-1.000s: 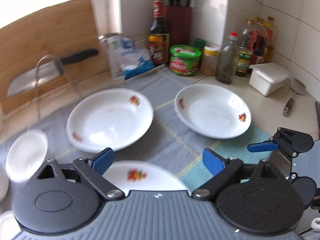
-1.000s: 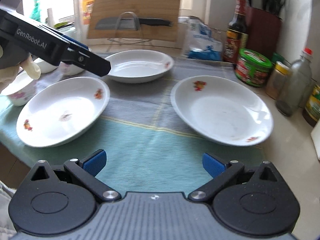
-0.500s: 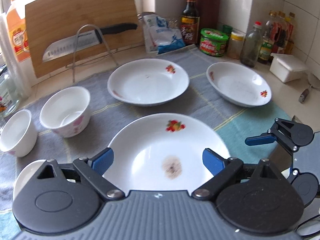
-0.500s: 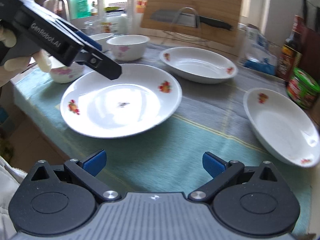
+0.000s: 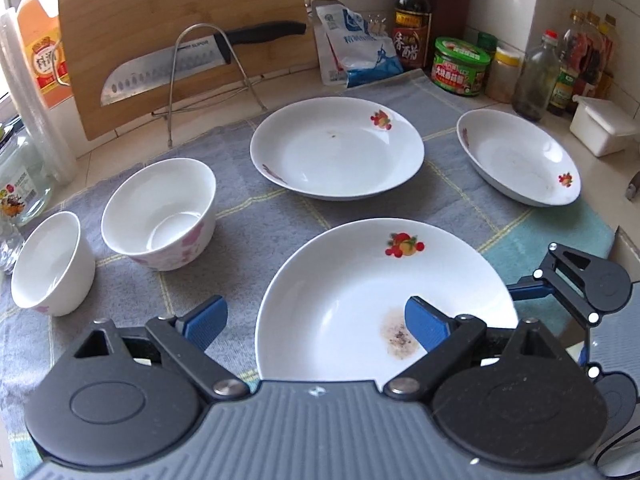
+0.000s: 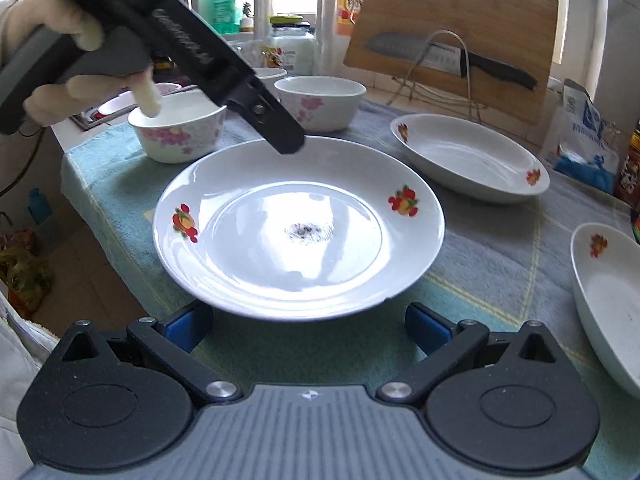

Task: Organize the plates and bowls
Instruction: 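Move the left tool to the stained white flower plate, then close the left tool on the rim of the stained plate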

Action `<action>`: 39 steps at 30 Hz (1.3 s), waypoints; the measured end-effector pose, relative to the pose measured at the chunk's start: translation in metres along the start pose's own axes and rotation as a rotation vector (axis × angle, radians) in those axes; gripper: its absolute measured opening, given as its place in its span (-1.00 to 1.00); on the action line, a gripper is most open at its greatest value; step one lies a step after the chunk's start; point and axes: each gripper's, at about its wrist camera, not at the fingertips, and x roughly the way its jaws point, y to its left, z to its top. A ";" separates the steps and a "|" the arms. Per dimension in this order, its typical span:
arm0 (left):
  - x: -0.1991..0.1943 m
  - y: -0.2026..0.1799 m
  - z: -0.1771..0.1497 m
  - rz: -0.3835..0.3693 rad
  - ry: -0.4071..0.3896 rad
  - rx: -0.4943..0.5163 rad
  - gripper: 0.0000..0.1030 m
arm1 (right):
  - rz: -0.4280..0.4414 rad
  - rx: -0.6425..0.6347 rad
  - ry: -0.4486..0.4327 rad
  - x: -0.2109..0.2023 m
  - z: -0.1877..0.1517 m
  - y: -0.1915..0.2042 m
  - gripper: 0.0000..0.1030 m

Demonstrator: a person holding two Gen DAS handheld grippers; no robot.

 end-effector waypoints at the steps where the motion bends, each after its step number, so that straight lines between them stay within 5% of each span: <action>1: 0.003 0.000 0.002 0.012 0.005 0.010 0.85 | -0.002 0.001 -0.014 -0.001 -0.002 0.000 1.00; 19: 0.050 0.001 0.026 -0.096 0.173 0.125 0.79 | -0.009 -0.008 -0.077 -0.001 -0.009 0.009 1.00; 25: 0.060 0.005 0.029 -0.129 0.220 0.122 0.47 | -0.015 -0.029 -0.082 -0.002 -0.008 0.011 1.00; 39: 0.069 0.014 0.038 -0.199 0.280 0.148 0.10 | -0.017 -0.032 -0.074 -0.005 -0.005 0.011 0.93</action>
